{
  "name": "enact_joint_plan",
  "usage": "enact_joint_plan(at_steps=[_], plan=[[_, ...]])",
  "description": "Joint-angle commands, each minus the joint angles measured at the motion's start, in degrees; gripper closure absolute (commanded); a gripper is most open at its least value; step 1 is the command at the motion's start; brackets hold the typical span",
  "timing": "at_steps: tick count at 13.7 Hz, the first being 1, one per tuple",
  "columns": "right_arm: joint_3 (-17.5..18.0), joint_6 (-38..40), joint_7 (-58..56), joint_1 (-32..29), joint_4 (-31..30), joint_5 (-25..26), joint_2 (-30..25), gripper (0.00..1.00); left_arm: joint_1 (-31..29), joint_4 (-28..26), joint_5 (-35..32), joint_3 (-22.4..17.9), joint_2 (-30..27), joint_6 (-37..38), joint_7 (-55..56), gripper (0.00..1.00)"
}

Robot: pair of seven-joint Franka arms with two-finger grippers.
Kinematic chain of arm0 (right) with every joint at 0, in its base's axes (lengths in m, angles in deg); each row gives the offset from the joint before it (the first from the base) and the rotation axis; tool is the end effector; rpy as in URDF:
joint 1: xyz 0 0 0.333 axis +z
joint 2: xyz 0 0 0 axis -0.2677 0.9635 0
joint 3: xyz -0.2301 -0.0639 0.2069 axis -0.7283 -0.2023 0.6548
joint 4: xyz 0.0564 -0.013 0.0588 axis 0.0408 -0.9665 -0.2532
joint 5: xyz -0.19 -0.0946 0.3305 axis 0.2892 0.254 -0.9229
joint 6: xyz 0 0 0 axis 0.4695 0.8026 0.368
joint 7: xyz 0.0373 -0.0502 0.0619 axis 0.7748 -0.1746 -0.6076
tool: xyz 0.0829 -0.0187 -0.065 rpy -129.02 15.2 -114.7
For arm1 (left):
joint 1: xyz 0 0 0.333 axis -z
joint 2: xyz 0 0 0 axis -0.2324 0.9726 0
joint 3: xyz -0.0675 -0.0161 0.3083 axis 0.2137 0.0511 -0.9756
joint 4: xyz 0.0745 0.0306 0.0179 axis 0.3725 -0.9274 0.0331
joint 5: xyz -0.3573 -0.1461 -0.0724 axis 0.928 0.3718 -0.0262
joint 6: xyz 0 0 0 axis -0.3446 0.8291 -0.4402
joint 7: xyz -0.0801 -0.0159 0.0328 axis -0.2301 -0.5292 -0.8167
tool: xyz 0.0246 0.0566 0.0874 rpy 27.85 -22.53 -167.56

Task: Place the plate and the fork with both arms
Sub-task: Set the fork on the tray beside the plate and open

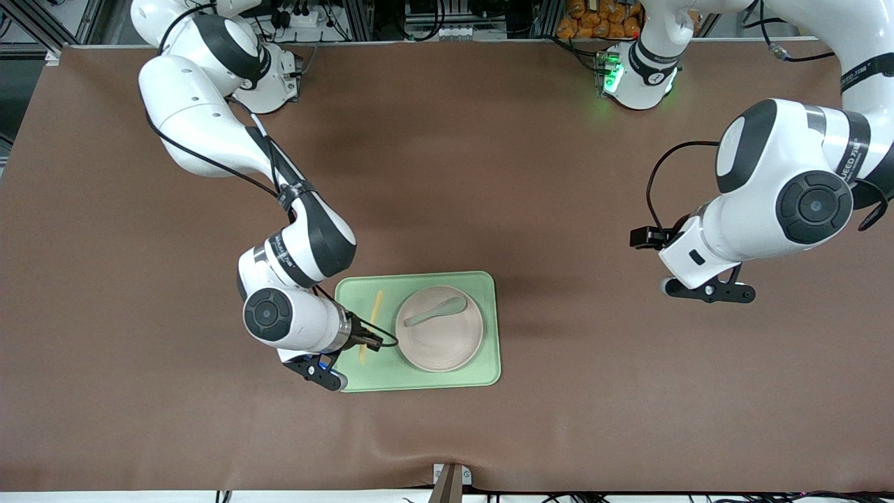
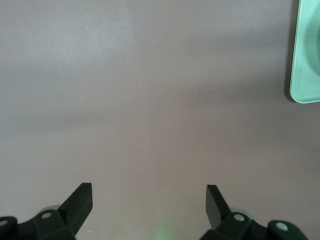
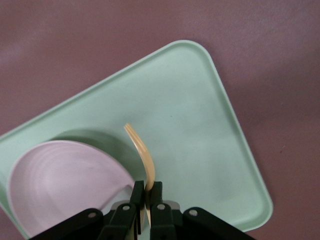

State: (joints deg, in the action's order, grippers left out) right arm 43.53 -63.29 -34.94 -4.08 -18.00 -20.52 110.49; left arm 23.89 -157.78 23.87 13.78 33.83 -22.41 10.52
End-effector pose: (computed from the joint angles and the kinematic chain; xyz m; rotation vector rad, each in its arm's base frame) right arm 0.7235 0.3181 0.2796 -2.9585 0.5177 0.1734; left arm 0.6229 -0.1644 0.4685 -3.0917 0.1695 0.3633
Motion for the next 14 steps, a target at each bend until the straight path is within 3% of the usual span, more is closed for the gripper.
enact_joint_plan(at_steps=[1, 3, 8, 12, 14], plan=[[0.8, 1.2, -6.5, -1.0, -4.0, 4.9, -0.9, 1.0, -0.8, 0.2, 0.0, -0.5, -0.7, 0.0, 1.0, 0.0], [0.8, 0.3, -6.7, -1.4, -4.8, 7.8, -0.5, 1.0, -1.3, 0.6, -0.2, -0.9, -1.3, -0.2, 0.8, 0.0], [-0.3, -8.7, -6.9, -1.4, -4.9, 8.7, 1.8, 1.0, -1.6, 1.1, -3.9, -1.0, -8.0, 0.6, 0.3, 0.0], [-1.0, -10.1, -6.0, -0.9, -6.7, 8.7, 2.2, 0.03, -3.2, 0.8, -3.9, -0.9, -12.2, 3.4, -0.6, 0.0], [-1.0, -9.7, -6.0, -0.9, -6.5, 8.7, 1.6, 0.0, -6.0, 0.8, -3.9, -0.7, -14.1, 5.1, -5.5, 0.0]])
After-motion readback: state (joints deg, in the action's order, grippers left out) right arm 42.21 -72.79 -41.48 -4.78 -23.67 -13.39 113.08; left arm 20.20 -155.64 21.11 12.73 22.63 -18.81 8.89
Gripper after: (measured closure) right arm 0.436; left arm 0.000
